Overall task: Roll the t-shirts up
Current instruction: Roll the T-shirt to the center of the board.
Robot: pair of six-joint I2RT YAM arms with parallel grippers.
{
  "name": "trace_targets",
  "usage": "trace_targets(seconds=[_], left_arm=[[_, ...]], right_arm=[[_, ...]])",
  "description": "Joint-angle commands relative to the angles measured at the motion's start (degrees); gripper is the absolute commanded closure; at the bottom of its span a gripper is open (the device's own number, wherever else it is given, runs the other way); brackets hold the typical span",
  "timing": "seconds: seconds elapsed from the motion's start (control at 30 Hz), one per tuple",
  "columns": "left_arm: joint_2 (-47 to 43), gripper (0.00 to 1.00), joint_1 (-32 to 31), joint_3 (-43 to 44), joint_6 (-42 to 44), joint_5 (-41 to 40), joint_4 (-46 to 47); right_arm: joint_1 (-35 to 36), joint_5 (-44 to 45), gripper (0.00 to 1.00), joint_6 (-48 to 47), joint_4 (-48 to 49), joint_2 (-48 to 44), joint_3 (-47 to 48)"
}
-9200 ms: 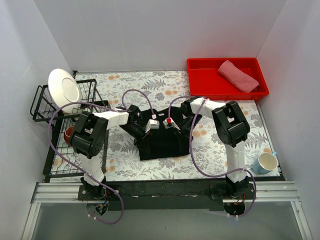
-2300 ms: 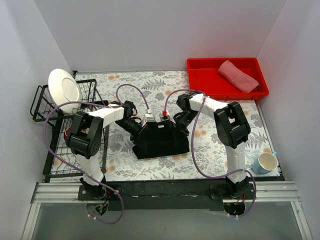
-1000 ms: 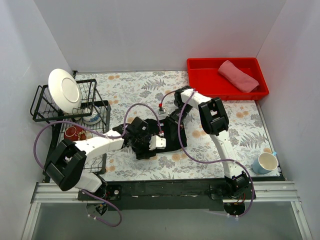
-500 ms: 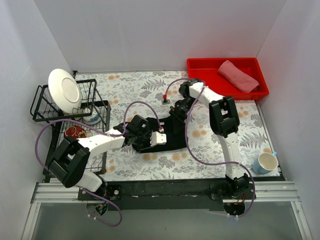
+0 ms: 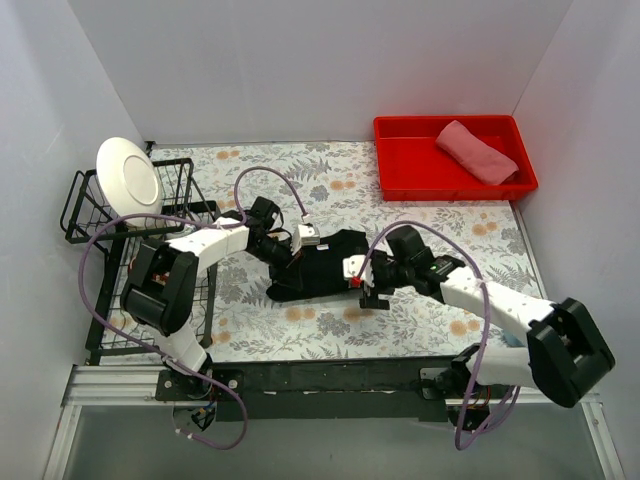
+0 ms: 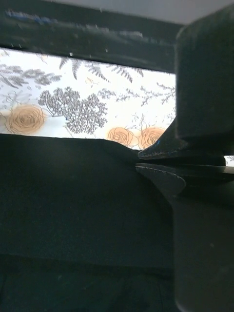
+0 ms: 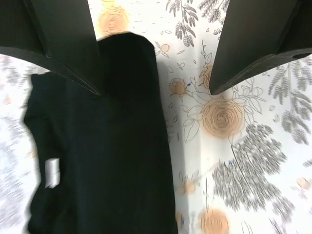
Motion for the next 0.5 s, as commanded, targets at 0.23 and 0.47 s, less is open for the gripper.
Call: trace_targets(seconds=[0.23,0.47], left_arm=[[2.28,1.00,2.59,2.94,-0.31,9.12,-4.67],[3.94,1.00,4.88,3.29,-0.22,10.35,-5.46]], right_arm=[[2.84,5.49,0.15,-1.66,17.10,8.92,0.31],[3.54,1.53,0.18,-11.32,18.85,11.47,-2.14]])
